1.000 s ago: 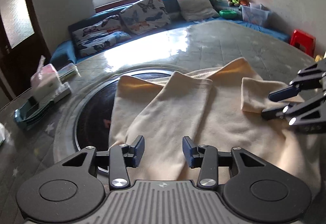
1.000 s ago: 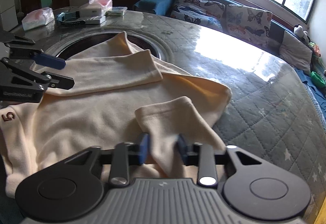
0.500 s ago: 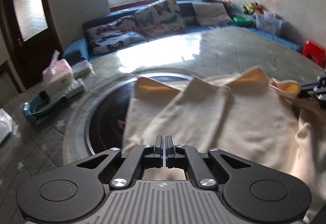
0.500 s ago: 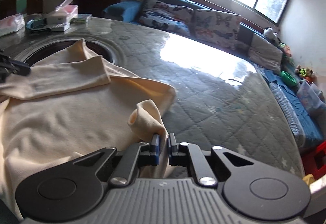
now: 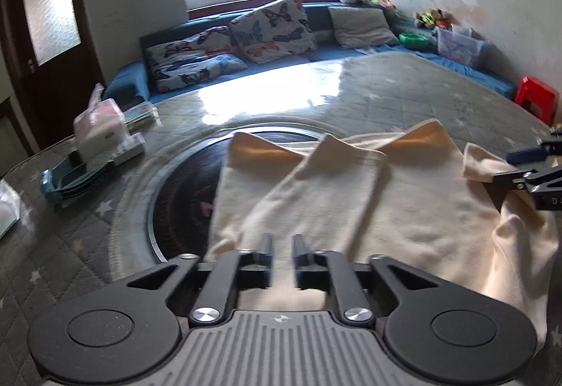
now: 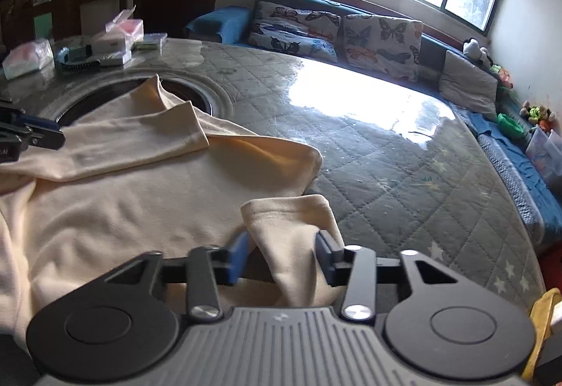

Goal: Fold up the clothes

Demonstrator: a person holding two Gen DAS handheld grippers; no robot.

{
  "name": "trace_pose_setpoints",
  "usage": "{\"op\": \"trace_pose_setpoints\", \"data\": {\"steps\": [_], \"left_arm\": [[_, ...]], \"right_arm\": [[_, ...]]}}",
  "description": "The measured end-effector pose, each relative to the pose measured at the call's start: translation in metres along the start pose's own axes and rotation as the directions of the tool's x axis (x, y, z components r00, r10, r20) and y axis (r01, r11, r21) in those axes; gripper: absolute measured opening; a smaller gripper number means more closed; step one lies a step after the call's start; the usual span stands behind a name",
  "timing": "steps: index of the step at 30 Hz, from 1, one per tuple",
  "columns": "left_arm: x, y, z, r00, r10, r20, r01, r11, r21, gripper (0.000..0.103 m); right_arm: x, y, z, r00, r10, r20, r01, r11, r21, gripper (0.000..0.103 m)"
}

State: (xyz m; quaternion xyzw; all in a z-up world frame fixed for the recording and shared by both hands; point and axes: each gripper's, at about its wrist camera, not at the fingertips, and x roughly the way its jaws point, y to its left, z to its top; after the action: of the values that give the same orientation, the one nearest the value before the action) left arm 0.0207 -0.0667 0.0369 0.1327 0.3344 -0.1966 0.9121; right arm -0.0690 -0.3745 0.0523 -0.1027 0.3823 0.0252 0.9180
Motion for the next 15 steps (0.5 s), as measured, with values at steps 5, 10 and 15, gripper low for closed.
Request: {"op": "trace_pose_setpoints", "data": {"steps": [5,10,15], "left_arm": [[0.014,-0.021,0.002,0.999,-0.043,-0.025,0.044,0.997,0.069,0.041],[0.03,-0.033,0.003,0.997,-0.053,-0.048,0.058,0.992,0.11,0.041],[0.037,-0.031,0.006,0.997,-0.052,-0.057,0.058,0.994,0.096,0.04]], "right_arm": [[0.012,0.005,-0.004,0.999,-0.019,-0.029,0.019,0.999,-0.027,0.038],[0.01,-0.008,-0.006,0.997,-0.066,-0.041,0.065,0.998,-0.009,0.01],[-0.005,-0.038,-0.011,0.981,-0.189,-0.036,0.19,0.981,0.032,0.008]]}}
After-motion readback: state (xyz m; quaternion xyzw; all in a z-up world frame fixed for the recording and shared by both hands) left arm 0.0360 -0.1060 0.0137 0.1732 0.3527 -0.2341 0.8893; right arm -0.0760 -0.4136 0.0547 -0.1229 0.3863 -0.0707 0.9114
